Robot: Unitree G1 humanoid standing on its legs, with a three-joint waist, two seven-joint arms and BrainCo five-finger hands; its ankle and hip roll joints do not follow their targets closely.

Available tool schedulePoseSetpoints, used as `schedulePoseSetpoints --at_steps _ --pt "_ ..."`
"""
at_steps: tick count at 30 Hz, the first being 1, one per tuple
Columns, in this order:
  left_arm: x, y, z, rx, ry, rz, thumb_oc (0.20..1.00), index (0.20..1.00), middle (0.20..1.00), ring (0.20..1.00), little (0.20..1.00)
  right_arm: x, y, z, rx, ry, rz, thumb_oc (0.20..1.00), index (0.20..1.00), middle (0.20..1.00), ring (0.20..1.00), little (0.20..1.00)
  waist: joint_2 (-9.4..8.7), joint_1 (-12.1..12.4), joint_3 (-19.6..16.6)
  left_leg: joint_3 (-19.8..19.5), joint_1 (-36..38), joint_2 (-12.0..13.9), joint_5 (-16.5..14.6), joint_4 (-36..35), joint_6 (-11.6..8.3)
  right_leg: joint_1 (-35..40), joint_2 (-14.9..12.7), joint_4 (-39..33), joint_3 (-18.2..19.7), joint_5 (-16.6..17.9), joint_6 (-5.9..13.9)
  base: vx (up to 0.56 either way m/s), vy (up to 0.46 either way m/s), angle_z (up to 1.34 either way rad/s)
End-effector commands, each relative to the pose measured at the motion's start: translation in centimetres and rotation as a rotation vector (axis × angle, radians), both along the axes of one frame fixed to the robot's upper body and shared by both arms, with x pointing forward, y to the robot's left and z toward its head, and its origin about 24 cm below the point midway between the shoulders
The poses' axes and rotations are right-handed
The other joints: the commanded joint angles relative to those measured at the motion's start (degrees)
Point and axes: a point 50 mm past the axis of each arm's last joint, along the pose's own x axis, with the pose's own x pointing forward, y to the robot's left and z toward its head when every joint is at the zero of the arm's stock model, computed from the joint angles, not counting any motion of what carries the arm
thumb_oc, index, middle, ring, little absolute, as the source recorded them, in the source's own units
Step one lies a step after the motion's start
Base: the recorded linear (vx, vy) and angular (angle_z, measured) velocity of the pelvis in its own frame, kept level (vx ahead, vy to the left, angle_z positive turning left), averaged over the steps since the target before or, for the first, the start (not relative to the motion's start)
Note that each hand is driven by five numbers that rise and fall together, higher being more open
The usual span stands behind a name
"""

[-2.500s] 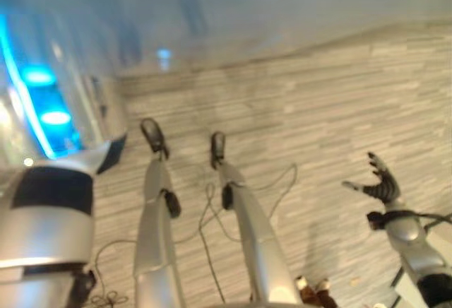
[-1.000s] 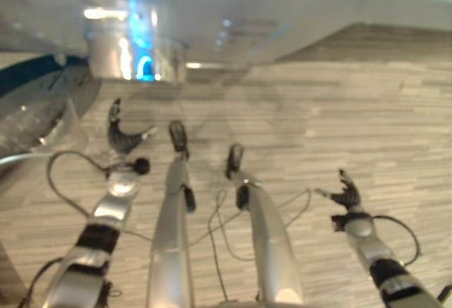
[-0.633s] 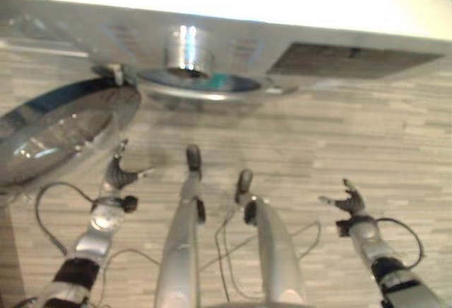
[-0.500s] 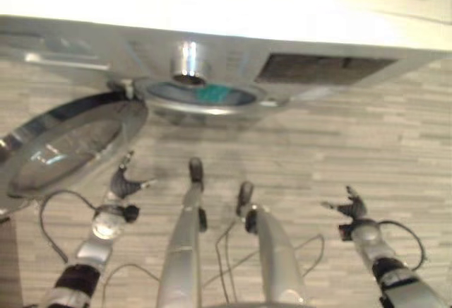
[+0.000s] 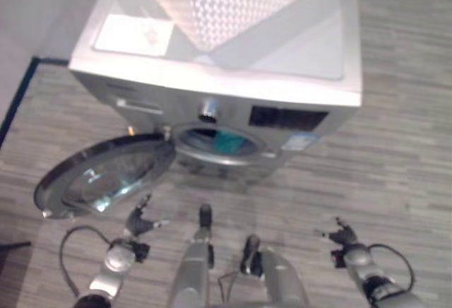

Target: Grab the laundry basket,head to the washer,open it,put in the laundry and shut it.

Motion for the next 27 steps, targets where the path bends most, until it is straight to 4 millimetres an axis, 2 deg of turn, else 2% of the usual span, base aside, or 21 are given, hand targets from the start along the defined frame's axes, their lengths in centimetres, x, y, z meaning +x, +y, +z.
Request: schedulePoseSetpoints --at_steps 1,3,4,5,6,8,9,10,17,19,20,21,22,25,27 --pt "0.0 0.2 0.4 -0.008 -0.023 -0.008 1.0 1.0 1.0 1.0 1.0 -3.1 -0.7 -1.3 0.0 0.095 -0.036 1.0 1.0 1.0 1.0 1.0 -1.47 0.7 0.9 0.2 -0.5 -0.2 6.5 -4.1 -1.56 13.1 5.5 -15.1 -0.4 -1.4 -0.48 -0.01 -0.032 0.03" --pt "-0.2 0.0 0.3 -0.022 -0.017 -0.001 1.0 1.0 1.0 1.0 1.0 -3.7 -0.3 -1.7 0.009 0.123 -0.024 1.0 1.0 1.0 1.0 1.0 -1.55 0.9 0.6 -0.3 1.3 0.3 7.4 -5.2 -1.91 15.0 5.8 -15.7 -0.3 -1.3 -0.26 -0.07 -0.013 0.04" --pt "-0.5 0.4 0.3 -0.026 -0.023 0.031 1.0 1.0 1.0 1.0 1.0 -4.4 2.1 -2.5 0.053 0.114 0.059 1.0 1.0 1.0 1.0 1.0 -0.98 0.6 0.9 0.3 1.9 1.4 8.9 -5.7 -1.52 15.7 6.4 -16.2 -0.7 0.1 -0.07 -0.13 0.013 0.05" --pt "-0.7 0.8 0.0 -0.028 -0.013 0.067 1.0 1.0 1.0 1.0 1.0 -5.4 3.3 -2.8 0.077 0.115 0.121 1.0 1.0 1.0 1.0 1.0 -1.28 0.1 0.9 0.4 2.8 1.9 9.4 -6.4 -1.72 16.6 6.6 -16.5 -0.1 0.3 0.05 -0.14 0.026 0.07" --pt "-0.9 0.9 -0.3 -0.032 -0.003 0.088 1.0 1.0 1.0 1.0 1.0 -6.5 3.5 -3.3 0.084 0.151 0.132 1.0 1.0 1.0 1.0 1.0 -1.4 -0.1 0.8 0.4 3.7 2.2 9.8 -6.9 -1.96 17.4 6.9 -16.7 0.4 0.5 0.11 -0.07 -0.033 0.01" --pt "-0.9 0.6 -0.4 -0.042 -0.012 0.097 1.0 1.0 1.0 1.0 1.0 -8.0 3.7 -4.1 0.08 0.232 0.13 1.0 1.0 1.0 1.0 1.0 -1.2 0.2 0.4 0.0 4.8 2.7 10.5 -7.4 -2.4 19.3 7.4 -17.4 0.5 0.6 0.1 -0.05 -0.042 -0.15" --pt "-0.9 0.6 -0.3 -0.042 -0.012 0.097 1.0 1.0 1.0 1.0 1.0 -8.0 3.7 -4.1 0.08 0.232 0.13 1.0 1.0 1.0 1.0 1.0 -1.2 0.2 0.5 0.0 4.8 2.7 10.5 -7.4 -2.4 19.3 7.4 -17.4 0.5 0.6 0.1 -0.05 -0.04 -0.21" --pt "-1.0 -0.2 -0.5 -0.069 -0.017 0.091 1.0 1.0 1.0 1.0 1.0 -8.6 3.6 -4.6 0.076 0.282 0.1 1.0 1.0 1.0 1.0 1.0 -0.73 0.6 0.3 -0.1 5.7 3.1 11.0 -7.3 -2.77 20.9 7.6 -17.8 0.7 0.6 0.07 -0.05 -0.028 -0.09" --pt "-1.0 -2.7 -1.5 -0.148 0.018 0.032 1.0 1.0 1.0 1.0 1.0 -10.1 2.3 -4.9 0.031 0.381 0.046 1.0 1.0 1.0 1.0 1.0 0.27 1.2 -1.0 0.0 6.0 3.7 14.3 -4.6 -4.6 25.2 7.4 -22.0 0.1 2.2 0.35 -0.05 -0.01 0.05" --pt "-1.1 -3.3 -1.8 -0.166 0.035 0.022 1.0 1.0 1.0 1.0 1.0 -10.1 2.2 -4.9 0.025 0.395 0.048 1.0 1.0 1.0 1.0 1.0 -0.12 1.2 -1.4 -0.5 6.1 3.7 13.2 -2.6 -4.16 25.1 6.6 -22.6 0.0 3.2 0.51 -0.06 0.019 0.21" --pt "-1.4 -3.5 -2.1 -0.178 0.054 0.016 1.0 1.0 1.0 1.0 1.0 -10.5 2.2 -5.0 0.023 0.419 0.056 1.0 1.0 1.0 1.0 1.0 -0.98 0.9 -2.3 -1.6 7.0 2.9 9.5 -0.7 -2.54 25.1 5.3 -23.1 0.0 4.3 1.06 0.0 0.0 0.0" --pt "-1.5 -3.5 -2.1 -0.178 0.054 0.016 1.0 1.0 1.0 1.0 1.0 -10.6 2.2 -5.0 0.023 0.42 0.056 1.0 1.0 1.0 1.0 1.0 -0.99 0.9 -2.3 -1.6 7.0 2.9 9.4 -0.5 -2.52 25.2 5.3 -23.2 0.0 4.3 1.09 -0.02 0.023 -0.08" --pt "-1.6 -3.8 -2.3 -0.191 0.067 0.01 1.0 1.0 1.0 1.0 1.0 -10.9 2.3 -5.2 0.028 0.436 0.055 1.0 1.0 1.0 1.0 1.0 -1.85 0.0 -3.0 -1.2 8.5 3.2 6.1 2.5 -1.58 24.8 3.8 -23.7 -0.5 5.5 1.55 0.0 0.02 0.11" --pt "-1.6 -4.1 -2.3 -0.21 0.069 0.006 1.0 1.0 1.0 1.0 1.0 -11.1 2.3 -5.2 0.028 0.448 0.066 1.0 1.0 1.0 1.0 1.0 -2.79 -0.5 -3.7 -2.5 9.3 3.6 3.8 7.4 -1.0 25.1 2.4 -24.9 -0.7 6.9 1.72 0.01 0.023 0.51" --pt "-1.8 -4.2 -2.5 -0.213 0.08 0.001 1.0 1.0 1.0 1.0 1.0 -11.1 2.5 -5.3 0.033 0.45 0.079 1.0 1.0 1.0 1.0 1.0 -3.51 -1.0 -4.2 -3.6 10.5 4.8 2.1 10.6 -0.74 25.4 1.2 -25.5 -0.9 7.9 2.12 0.09 0.077 0.14"
